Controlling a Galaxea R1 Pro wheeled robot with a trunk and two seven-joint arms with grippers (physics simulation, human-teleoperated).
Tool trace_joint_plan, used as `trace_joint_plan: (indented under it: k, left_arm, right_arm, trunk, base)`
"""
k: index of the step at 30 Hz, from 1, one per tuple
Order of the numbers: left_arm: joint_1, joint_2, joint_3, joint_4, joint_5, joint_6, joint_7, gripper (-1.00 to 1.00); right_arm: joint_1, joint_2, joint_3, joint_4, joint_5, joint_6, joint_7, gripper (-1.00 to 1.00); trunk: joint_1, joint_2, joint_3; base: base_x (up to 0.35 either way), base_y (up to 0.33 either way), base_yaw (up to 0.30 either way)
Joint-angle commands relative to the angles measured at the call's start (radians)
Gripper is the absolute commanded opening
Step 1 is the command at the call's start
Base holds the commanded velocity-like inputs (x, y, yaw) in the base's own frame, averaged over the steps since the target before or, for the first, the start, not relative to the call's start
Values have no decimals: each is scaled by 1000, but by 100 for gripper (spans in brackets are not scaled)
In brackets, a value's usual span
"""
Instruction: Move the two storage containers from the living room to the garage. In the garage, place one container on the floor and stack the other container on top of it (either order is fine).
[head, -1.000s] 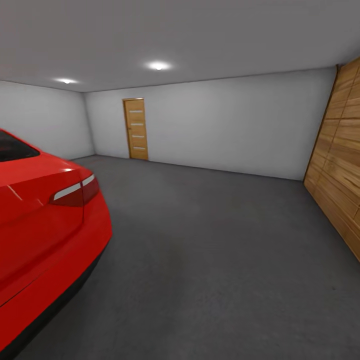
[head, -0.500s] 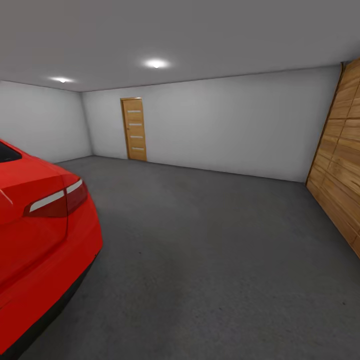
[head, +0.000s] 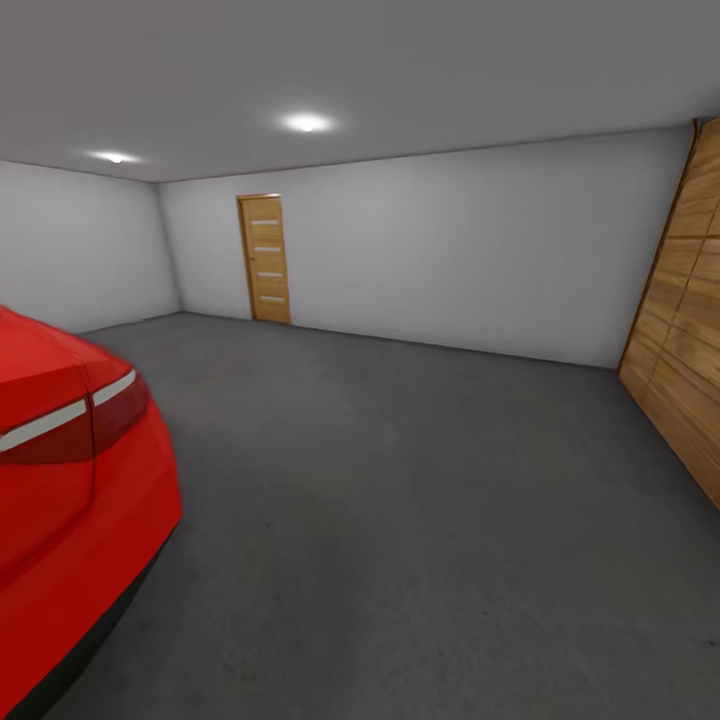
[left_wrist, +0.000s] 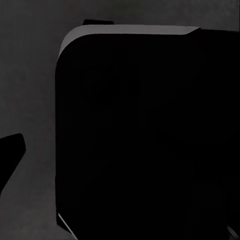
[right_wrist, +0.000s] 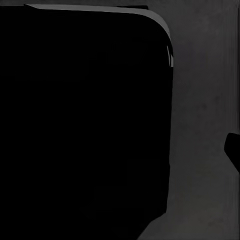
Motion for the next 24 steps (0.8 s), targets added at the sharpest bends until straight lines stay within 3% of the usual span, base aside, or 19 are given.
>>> trace_joint_plan:
  k: [1,24]
  left_arm:
    - [0,0,0,0,7,-3,0,100]
    - [0,0,0,0,8,-2,3,100]
  right_arm:
    - [0,2,-2,0,0,-3,0,100]
    - [0,0,0,0,-1,-3,0,100]
  trunk:
    - [1,0,-1]
    - [1,0,-1]
  base:
    - [325,-79,0]
    - [325,-49,0]
